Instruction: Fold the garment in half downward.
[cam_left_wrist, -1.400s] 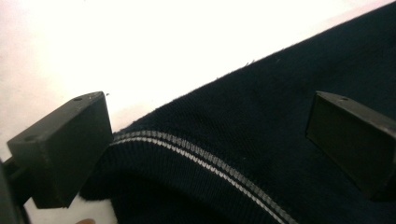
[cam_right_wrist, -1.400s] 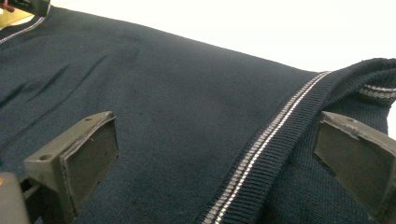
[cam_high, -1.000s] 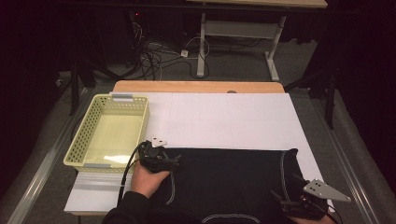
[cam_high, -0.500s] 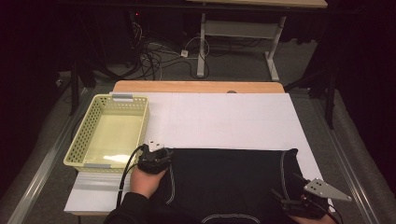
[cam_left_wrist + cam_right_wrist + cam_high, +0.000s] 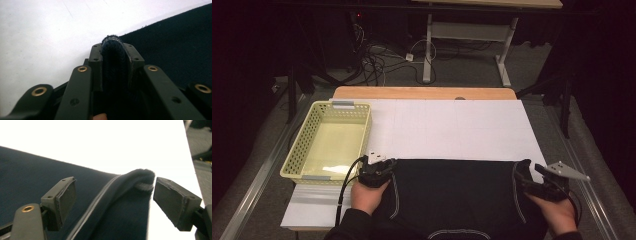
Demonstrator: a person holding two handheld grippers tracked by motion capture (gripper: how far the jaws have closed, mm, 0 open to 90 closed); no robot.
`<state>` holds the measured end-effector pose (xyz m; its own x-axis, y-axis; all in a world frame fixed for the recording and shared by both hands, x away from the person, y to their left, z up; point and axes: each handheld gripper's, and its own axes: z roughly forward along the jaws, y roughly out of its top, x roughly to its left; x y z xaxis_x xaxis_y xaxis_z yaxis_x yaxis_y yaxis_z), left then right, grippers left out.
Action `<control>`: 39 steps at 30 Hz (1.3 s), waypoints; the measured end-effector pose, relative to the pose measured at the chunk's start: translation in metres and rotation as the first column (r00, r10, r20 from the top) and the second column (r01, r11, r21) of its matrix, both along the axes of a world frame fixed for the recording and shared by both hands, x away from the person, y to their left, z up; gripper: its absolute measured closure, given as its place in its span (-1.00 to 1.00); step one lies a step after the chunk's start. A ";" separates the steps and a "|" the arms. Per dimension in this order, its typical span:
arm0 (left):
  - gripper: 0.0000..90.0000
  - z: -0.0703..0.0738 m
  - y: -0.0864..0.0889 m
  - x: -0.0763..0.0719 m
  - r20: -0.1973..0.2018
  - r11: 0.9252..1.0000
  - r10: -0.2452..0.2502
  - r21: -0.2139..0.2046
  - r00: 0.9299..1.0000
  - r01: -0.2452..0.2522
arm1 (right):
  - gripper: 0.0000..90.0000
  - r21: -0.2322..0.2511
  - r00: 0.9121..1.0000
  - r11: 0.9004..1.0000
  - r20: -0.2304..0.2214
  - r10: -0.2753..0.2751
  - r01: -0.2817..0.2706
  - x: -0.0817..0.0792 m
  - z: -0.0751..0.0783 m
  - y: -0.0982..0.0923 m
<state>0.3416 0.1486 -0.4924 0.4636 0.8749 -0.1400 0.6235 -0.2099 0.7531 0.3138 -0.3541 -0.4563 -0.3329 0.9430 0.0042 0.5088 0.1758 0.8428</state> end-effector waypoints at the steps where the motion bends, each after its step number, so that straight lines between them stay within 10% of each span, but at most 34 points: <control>1: 0.55 0.000 0.000 0.000 0.000 1.000 -0.001 -0.003 1.000 0.001 | -0.58 -0.002 1.000 1.000 -0.016 -0.014 0.014 0.008 0.000 -0.001; 9: 0.55 0.000 0.001 0.000 0.003 1.000 -0.004 -0.017 1.000 0.005 | -0.77 -0.049 0.977 0.997 -0.197 -0.075 0.067 0.051 -0.019 -0.003; 17: 0.55 0.000 0.000 -0.002 0.017 1.000 -0.008 -0.009 1.000 0.008 | 0.51 0.085 0.981 0.996 -0.187 0.055 -0.040 0.038 -0.020 -0.002; 26: 0.59 0.013 -0.003 -0.009 0.096 1.000 -0.013 -0.005 0.995 0.014 | 0.65 0.047 1.000 0.999 -0.018 0.018 -0.017 0.018 -0.004 -0.002; 34: 0.61 0.055 -0.018 0.002 0.198 1.000 0.003 0.000 0.980 -0.003 | 0.66 0.020 0.991 1.000 0.136 -0.010 0.007 0.010 0.048 -0.015; 39: 0.61 0.062 -0.026 0.025 0.185 0.999 0.018 0.026 0.983 -0.023 | 0.65 0.016 0.987 1.000 0.157 -0.014 0.012 0.025 0.059 -0.024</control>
<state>0.3666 0.1227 -0.4308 0.4608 0.8870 -0.0290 0.4785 -0.2208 0.8499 0.3389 -0.3779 -0.3969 -0.3183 0.9474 -0.0327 0.3720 0.1566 0.9149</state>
